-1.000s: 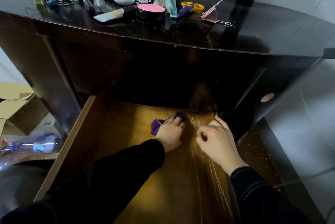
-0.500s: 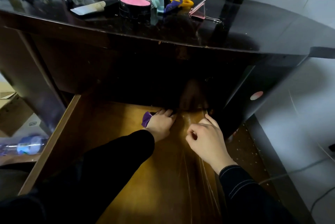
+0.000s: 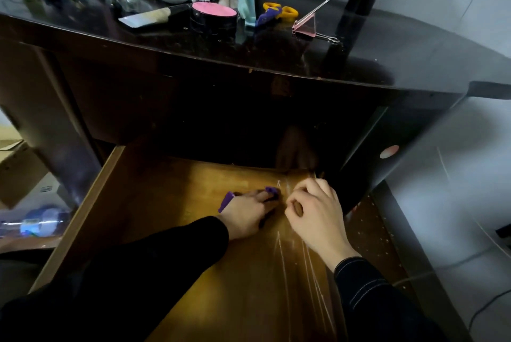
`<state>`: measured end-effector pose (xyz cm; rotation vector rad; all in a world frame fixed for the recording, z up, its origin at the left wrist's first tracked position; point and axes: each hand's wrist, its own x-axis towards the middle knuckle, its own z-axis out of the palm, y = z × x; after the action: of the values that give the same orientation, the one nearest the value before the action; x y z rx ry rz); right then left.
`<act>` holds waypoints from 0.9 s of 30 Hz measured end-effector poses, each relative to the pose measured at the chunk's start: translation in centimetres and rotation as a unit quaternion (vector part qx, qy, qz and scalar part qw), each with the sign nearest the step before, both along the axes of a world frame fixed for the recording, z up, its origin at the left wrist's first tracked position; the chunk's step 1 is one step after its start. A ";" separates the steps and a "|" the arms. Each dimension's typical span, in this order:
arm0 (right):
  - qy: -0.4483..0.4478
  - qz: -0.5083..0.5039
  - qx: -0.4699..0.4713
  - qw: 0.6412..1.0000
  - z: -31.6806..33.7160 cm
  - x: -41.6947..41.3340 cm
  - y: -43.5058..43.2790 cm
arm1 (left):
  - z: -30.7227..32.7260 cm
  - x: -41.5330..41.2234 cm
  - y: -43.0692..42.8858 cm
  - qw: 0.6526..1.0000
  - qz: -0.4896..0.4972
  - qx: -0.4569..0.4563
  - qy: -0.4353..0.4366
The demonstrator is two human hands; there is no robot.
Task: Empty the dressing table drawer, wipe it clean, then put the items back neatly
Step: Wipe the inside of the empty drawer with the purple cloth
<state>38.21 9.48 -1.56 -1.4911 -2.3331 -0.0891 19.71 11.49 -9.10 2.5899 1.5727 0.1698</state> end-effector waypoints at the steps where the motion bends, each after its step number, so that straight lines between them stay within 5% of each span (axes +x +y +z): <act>1: 0.007 -0.013 0.004 1.000 0.0 0.1 0.0 | 0.0 0.8 1.0 1.000 0.020 0.003 0.000; 7: 0.051 -0.074 -0.027 0.996 0.3 0.1 -0.2 | 0.8 3.0 1.3 0.999 0.052 0.002 0.014; 15: 0.101 -0.082 -0.054 0.990 0.0 0.4 -0.1 | -0.5 -0.4 -5.4 0.990 -0.132 -0.040 0.003; 23: 0.092 -0.086 -0.049 0.991 -0.1 0.4 0.1 | 0.2 4.1 4.3 0.996 0.090 -0.005 -0.019; 27: 0.094 -0.090 -0.052 0.990 0.0 0.4 -0.1 | 0.7 4.2 2.8 0.997 0.072 -0.011 -0.001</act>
<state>38.57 9.40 -1.58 -1.6806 -2.0793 0.1242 23.89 14.26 -8.44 2.4601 1.7495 0.1675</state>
